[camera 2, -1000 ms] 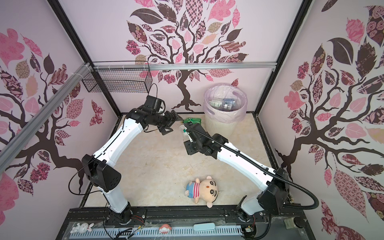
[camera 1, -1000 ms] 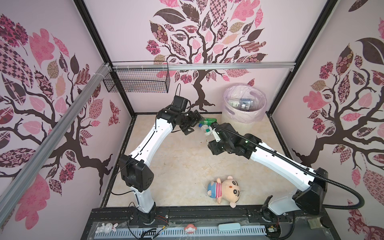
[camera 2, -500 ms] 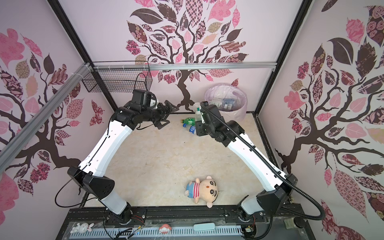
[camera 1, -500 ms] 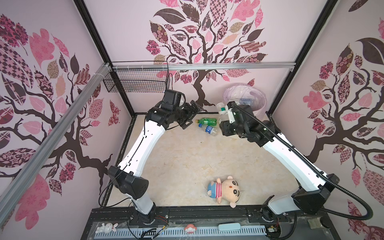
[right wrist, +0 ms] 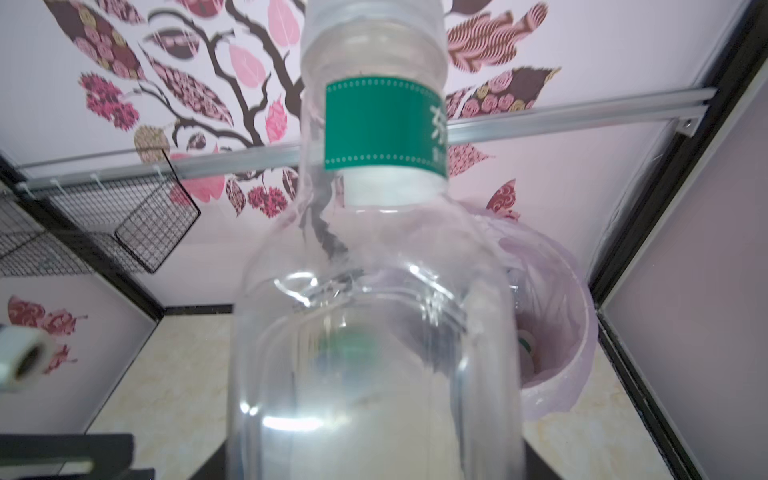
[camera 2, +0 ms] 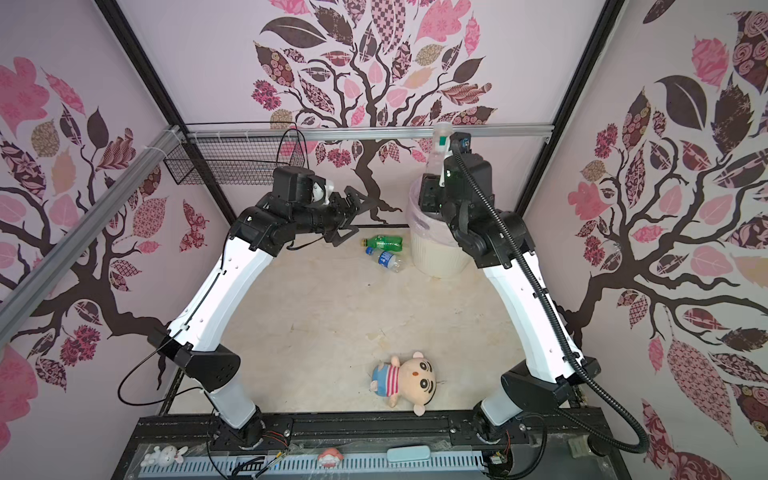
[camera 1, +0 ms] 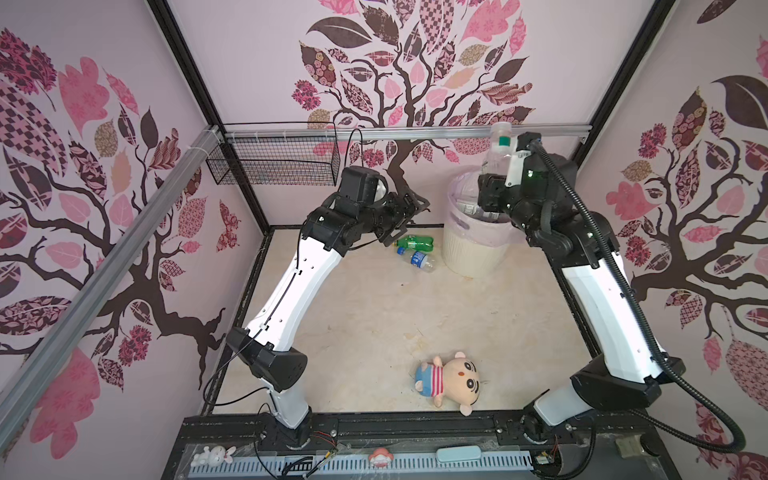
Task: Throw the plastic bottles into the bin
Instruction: 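Carry the green-labelled bottle with the right gripper over the bin and release, then move both grippers down and grasp the blue-capped Pepsi bottle's cap with the left gripper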
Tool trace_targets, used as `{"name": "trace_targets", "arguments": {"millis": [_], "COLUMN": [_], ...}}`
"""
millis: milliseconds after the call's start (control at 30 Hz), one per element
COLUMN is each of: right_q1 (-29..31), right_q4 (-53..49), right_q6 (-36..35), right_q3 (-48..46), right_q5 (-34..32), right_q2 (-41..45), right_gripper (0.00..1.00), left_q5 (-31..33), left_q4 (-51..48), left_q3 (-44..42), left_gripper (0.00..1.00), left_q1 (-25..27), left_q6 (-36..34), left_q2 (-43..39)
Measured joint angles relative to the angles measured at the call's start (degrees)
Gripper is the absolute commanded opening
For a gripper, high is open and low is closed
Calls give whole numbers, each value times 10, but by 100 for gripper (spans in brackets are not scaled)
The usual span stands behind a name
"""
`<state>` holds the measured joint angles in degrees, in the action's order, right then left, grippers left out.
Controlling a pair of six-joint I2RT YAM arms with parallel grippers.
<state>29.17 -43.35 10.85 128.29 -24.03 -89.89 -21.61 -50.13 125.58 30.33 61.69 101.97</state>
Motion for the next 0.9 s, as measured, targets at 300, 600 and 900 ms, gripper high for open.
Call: {"name": "trace_targets", "arguments": {"millis": [300,600,900], "right_q1": [-14,-161,-208], "right_q4": [92,20,-14], "right_q6": [-37,46,97], "right_q3": [80,230,134], "right_q5": [-62,-2,49], "right_q2": [-42,-286,-300], "right_gripper": [50,89,99], "left_q5": [-27,-71,-79], "left_q4": [-2,-5,-5], "left_q3": [39,21,-28], "left_gripper": [97,97,97], "left_q1": [-5,-38,-62], "left_q6": [19,23,24], "left_q2": [40,36,23]}}
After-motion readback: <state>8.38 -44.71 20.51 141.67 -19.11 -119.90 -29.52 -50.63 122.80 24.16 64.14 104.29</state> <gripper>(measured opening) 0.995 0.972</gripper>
